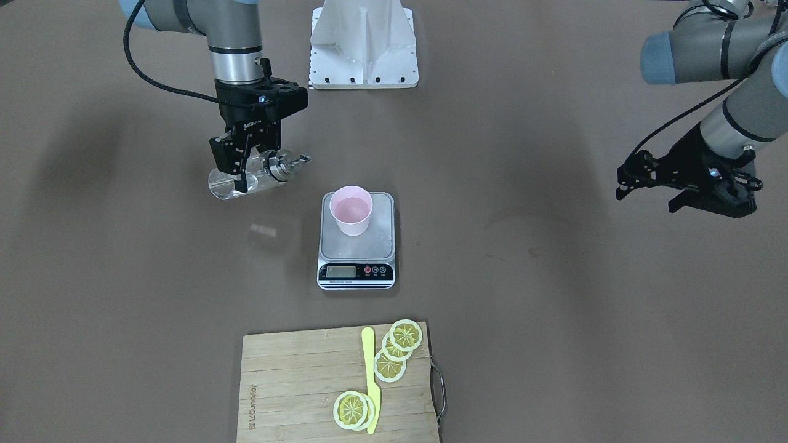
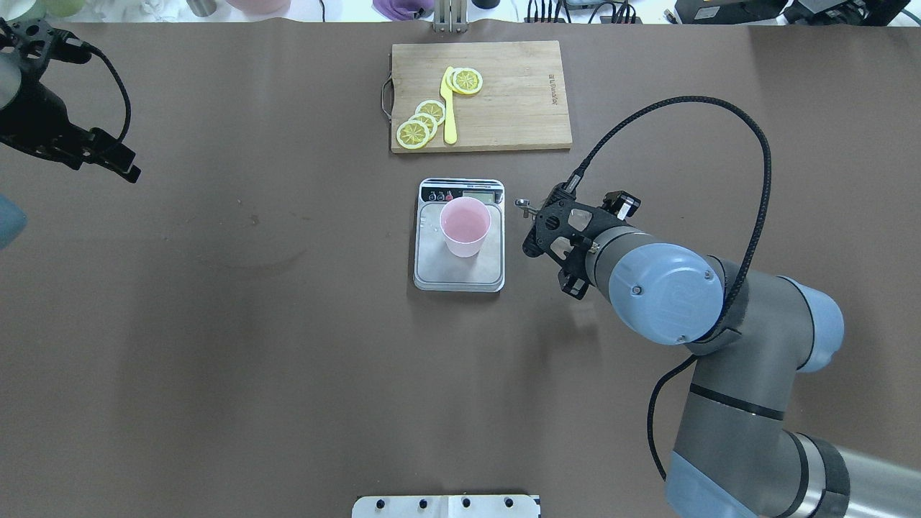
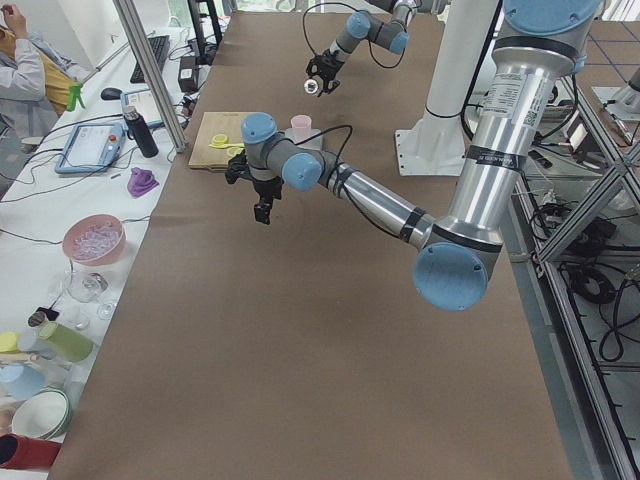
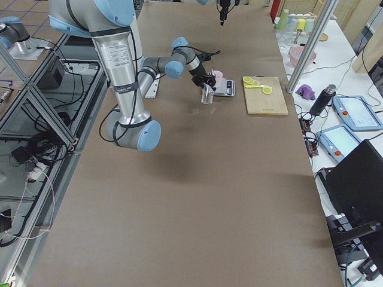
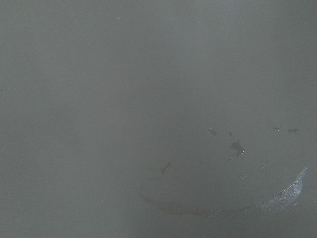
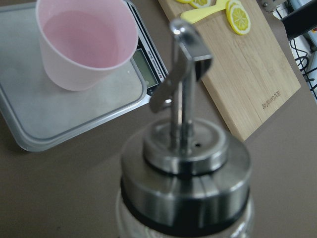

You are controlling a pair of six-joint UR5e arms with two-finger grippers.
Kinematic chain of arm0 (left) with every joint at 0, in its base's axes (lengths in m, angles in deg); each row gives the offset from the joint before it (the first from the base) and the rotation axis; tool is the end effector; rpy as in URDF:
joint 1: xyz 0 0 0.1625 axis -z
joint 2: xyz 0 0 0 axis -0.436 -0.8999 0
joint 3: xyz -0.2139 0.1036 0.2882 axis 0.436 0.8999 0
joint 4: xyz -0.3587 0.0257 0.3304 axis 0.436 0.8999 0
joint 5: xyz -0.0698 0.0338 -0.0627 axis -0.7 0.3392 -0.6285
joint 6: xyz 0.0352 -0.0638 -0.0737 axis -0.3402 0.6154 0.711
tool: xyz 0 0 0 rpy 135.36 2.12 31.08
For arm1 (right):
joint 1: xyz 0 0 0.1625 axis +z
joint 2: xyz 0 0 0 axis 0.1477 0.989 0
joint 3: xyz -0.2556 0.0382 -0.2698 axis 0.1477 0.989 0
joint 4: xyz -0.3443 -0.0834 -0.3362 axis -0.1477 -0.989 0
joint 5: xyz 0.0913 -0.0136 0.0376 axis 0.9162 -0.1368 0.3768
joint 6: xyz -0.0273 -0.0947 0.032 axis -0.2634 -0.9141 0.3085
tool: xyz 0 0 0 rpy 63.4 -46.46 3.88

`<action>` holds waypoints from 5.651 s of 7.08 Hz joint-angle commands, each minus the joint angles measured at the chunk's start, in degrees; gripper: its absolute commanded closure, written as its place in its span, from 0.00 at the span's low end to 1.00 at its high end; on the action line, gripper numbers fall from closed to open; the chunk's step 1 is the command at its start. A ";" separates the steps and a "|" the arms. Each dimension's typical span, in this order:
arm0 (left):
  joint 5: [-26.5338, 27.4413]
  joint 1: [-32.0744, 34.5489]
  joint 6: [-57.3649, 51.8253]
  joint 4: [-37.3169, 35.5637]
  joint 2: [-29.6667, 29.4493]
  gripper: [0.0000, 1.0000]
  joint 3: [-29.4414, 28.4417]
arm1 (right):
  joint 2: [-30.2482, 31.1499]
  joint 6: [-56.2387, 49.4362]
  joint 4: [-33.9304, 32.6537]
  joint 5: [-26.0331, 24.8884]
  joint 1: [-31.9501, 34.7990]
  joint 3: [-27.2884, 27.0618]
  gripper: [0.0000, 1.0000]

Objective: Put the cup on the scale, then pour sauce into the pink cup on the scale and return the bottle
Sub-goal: 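Withdraw the left gripper while the right gripper carries the bottle toward the cup, then tilt the bottle spout over the pink cup with the right gripper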

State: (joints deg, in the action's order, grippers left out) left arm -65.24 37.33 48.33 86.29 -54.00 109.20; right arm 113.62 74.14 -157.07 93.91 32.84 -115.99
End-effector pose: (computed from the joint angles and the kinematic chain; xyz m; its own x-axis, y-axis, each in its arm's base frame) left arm 0.2282 -0.5953 0.3208 0.6337 0.2589 -0.7289 -0.1362 0.9650 0.2243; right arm -0.4789 -0.3935 0.1520 0.6792 -0.7326 -0.0447 0.5014 0.4187 0.7572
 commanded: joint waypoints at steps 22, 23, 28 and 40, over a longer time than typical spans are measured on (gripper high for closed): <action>1.24 1.51 -5.89 0.32 3.86 0.01 0.40 | -20.10 -27.42 -26.35 -8.63 1.50 14.63 1.00; 1.24 1.51 -5.88 0.32 3.94 0.01 0.40 | -20.36 -28.64 -26.96 -9.59 1.41 14.89 1.00; 1.23 1.51 -5.88 0.32 4.12 0.01 0.66 | -24.84 -33.47 -32.40 -12.06 1.41 18.68 1.00; 1.24 1.50 -5.71 0.32 4.12 0.01 0.49 | -21.53 -30.28 -33.74 -14.26 1.41 13.61 1.00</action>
State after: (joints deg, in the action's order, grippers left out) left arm -64.00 38.81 42.61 86.61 -49.81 109.75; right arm 90.02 39.97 -191.18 79.49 34.28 -99.70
